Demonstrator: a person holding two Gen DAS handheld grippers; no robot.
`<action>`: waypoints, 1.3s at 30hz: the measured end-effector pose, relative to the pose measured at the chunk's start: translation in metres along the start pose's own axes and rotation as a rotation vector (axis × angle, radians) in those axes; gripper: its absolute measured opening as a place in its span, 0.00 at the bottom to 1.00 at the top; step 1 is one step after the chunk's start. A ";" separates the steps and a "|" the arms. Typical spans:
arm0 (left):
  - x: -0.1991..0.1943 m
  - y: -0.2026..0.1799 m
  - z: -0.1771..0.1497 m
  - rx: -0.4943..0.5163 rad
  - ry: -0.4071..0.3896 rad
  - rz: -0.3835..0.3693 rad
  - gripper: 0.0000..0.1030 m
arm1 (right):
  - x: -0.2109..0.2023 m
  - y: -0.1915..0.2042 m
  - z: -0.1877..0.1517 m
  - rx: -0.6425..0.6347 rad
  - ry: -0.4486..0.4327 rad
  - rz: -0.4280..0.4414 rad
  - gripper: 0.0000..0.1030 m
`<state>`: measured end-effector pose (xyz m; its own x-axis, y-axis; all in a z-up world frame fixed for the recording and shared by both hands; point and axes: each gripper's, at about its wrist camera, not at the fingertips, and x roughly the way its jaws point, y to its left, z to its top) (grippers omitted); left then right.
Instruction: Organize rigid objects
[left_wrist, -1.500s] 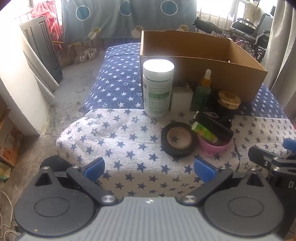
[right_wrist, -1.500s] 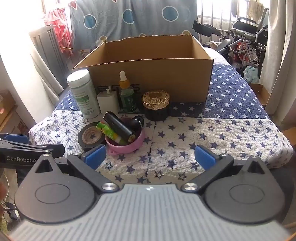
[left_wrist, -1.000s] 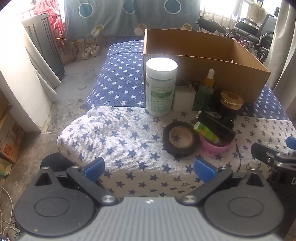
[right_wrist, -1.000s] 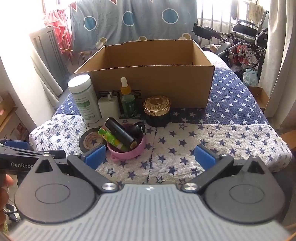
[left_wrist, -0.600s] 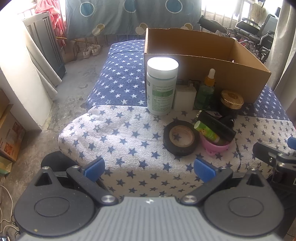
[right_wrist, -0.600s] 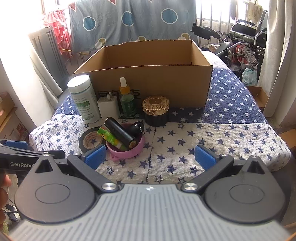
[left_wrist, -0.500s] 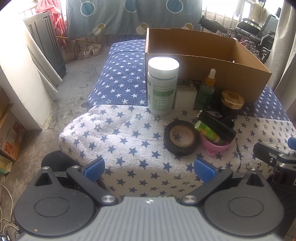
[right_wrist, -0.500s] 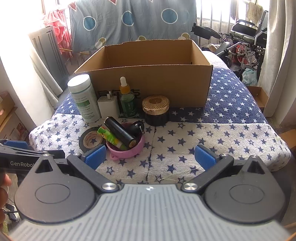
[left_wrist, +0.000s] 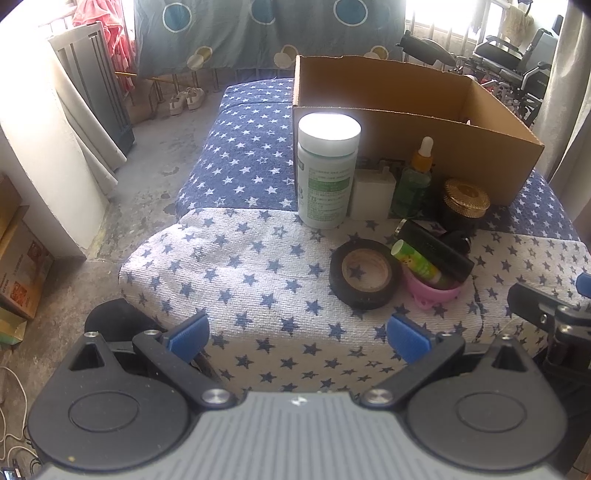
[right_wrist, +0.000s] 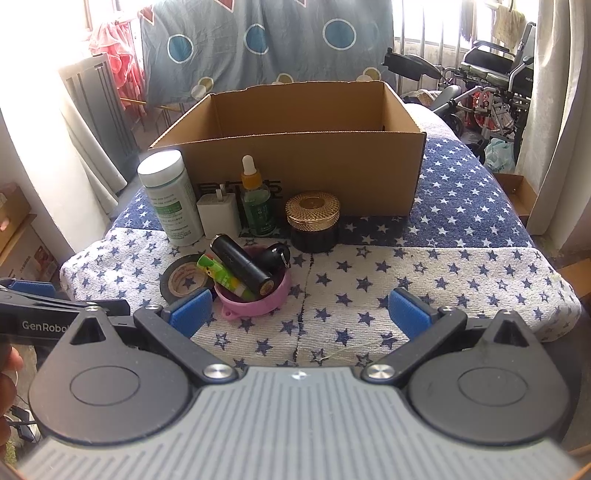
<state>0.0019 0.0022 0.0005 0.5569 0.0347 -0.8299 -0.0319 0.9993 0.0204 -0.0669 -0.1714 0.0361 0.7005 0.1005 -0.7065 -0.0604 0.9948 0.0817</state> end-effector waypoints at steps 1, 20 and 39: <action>0.000 0.000 0.000 0.000 0.000 0.001 1.00 | 0.000 0.000 0.000 0.001 0.001 0.000 0.99; 0.002 0.001 -0.001 0.001 0.002 0.007 1.00 | 0.004 -0.001 -0.001 0.002 0.006 0.005 0.99; 0.003 0.000 -0.002 0.006 0.005 0.020 1.00 | 0.006 -0.003 -0.001 0.008 0.009 0.011 0.99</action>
<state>0.0022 0.0018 -0.0032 0.5518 0.0545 -0.8322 -0.0379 0.9985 0.0402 -0.0635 -0.1734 0.0306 0.6935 0.1115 -0.7118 -0.0623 0.9935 0.0949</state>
